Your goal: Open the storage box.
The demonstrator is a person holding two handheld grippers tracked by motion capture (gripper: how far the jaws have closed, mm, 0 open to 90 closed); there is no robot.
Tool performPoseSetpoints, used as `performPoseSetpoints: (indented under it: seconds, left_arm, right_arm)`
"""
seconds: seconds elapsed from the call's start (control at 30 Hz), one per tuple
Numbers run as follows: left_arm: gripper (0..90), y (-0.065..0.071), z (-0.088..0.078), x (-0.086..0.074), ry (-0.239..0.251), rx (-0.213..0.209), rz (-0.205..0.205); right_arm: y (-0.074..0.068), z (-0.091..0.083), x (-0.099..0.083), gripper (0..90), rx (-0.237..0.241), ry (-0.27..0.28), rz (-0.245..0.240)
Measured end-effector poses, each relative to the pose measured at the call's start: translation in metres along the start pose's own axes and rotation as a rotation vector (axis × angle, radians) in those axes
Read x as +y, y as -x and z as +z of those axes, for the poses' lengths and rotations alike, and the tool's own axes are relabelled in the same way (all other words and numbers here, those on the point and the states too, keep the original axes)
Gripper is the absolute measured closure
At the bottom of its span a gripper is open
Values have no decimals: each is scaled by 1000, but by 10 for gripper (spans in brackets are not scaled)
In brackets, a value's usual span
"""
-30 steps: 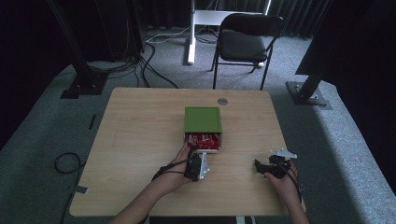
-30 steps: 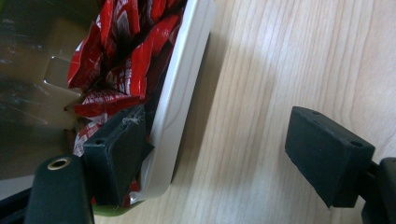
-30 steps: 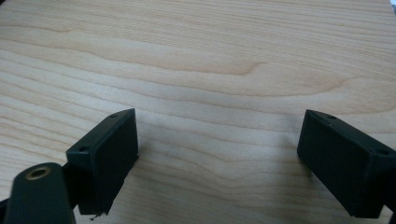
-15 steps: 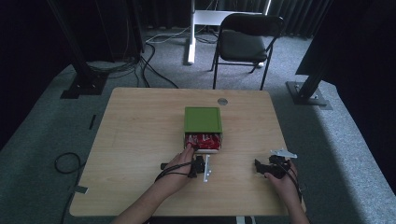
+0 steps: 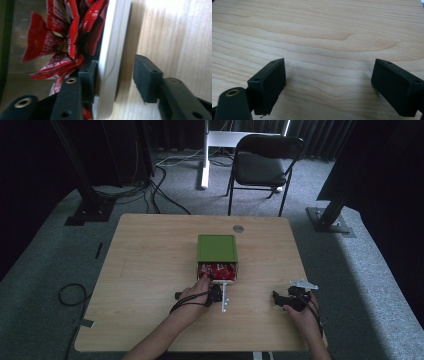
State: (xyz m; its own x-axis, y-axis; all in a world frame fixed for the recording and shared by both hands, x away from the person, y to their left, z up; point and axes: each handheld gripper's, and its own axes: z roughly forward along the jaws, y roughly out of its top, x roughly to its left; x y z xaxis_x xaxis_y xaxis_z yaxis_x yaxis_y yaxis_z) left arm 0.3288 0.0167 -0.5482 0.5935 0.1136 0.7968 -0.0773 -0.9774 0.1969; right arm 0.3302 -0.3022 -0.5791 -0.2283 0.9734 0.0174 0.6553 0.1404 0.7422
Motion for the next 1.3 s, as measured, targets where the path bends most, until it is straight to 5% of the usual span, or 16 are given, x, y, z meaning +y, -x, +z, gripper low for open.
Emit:
performPoseSetpoints:
  seconds: [0.23,1.3]
  left_arm:
    - [707,-2,3,2,-24,23,-1]
    - [724,3,-15,4,-9,-55,-19]
  right_arm:
    - [0,0,0,118,0,0,0]
    - [0,0,0,118,-1,0,0]
